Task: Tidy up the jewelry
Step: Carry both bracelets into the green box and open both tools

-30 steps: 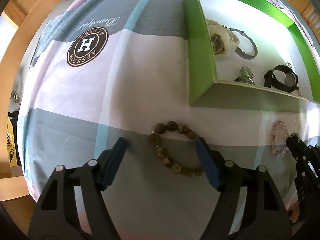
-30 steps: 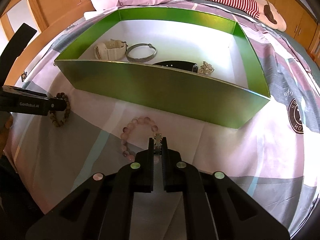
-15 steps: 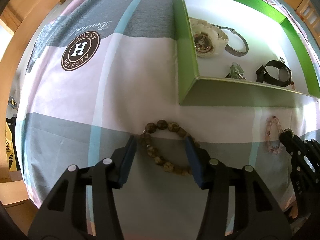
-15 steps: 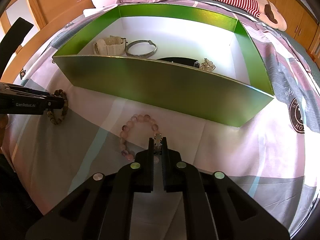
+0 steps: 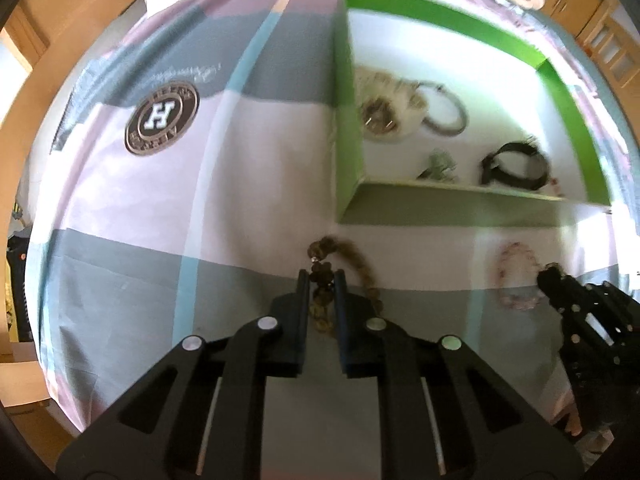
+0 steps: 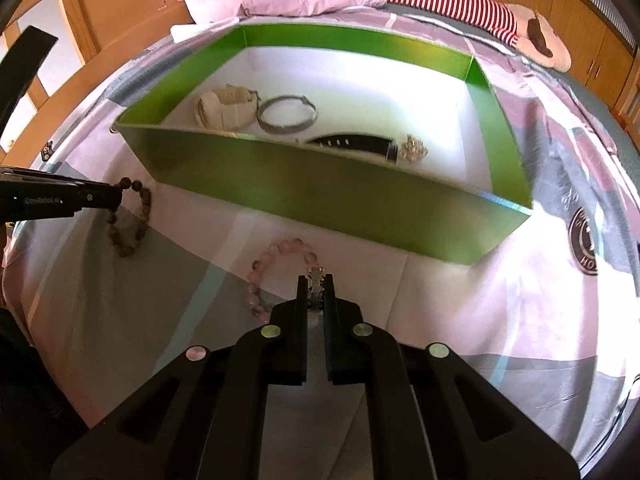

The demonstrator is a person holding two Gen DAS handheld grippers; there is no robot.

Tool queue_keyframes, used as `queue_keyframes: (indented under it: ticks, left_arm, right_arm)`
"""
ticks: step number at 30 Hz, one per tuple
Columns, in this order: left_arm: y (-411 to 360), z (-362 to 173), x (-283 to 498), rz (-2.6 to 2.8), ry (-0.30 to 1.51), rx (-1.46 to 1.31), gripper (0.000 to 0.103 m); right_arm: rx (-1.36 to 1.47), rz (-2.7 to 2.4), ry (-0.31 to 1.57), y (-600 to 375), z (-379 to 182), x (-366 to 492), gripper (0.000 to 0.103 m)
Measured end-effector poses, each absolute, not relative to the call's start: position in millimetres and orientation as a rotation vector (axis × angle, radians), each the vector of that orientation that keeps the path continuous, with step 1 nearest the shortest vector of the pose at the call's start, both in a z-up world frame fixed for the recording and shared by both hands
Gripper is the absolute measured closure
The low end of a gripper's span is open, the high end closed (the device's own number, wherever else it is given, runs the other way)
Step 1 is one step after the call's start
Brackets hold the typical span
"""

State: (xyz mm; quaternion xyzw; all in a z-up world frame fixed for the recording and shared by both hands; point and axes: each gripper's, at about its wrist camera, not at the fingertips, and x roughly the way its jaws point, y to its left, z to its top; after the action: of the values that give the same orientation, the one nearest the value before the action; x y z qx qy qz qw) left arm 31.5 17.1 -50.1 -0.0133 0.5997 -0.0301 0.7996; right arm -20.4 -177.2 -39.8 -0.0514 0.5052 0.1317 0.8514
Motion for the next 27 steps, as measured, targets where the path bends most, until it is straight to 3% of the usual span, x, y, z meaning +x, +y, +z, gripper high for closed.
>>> queue_keyframes:
  ticks: [13, 21, 27]
  left_arm:
    - [18.1, 14.3, 3.6, -0.136, 1.137, -0.054, 0.091]
    - [-7.6, 82.9, 36.4, -0.18, 0.97, -0.062, 0.091]
    - [-45.8, 49.9, 86.2, -0.224, 1.015, -0.072, 0.09]
  right_arm:
    - [-0.075, 0.313, 0.914, -179.2, 30.4, -35.0, 0.096]
    - [-0.046, 0.27, 0.78, -190.1, 90.3, 4.7, 0.096]
    - [-0.04, 0.223, 0.821, -201.8, 58.0, 52.1, 0.096]
